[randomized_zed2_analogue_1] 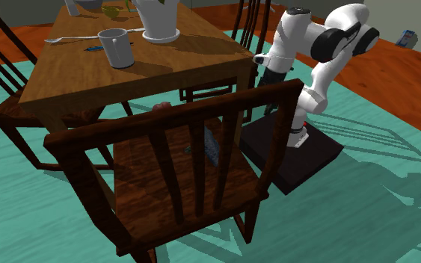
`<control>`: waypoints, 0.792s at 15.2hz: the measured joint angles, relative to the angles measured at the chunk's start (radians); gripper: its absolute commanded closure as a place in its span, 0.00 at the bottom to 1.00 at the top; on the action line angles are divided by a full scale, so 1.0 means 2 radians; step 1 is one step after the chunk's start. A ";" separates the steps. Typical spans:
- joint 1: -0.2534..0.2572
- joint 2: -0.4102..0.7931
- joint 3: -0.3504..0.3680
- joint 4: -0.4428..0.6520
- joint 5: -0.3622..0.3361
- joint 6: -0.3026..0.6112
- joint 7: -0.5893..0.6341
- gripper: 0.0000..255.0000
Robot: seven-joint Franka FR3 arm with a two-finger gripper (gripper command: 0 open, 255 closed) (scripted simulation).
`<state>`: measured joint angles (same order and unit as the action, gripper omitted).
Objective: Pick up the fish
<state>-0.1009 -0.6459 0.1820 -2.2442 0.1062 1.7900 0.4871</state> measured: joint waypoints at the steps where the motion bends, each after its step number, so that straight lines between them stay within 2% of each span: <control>1: -0.009 0.017 0.013 0.012 0.000 0.008 0.032 0.00; 7: -0.066 0.121 0.079 0.081 -0.023 0.058 0.224 0.00; 12: -0.108 0.221 0.123 0.168 -0.075 0.069 0.391 0.00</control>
<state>-0.3164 -0.2035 0.4285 -1.9089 -0.0438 1.9273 1.2685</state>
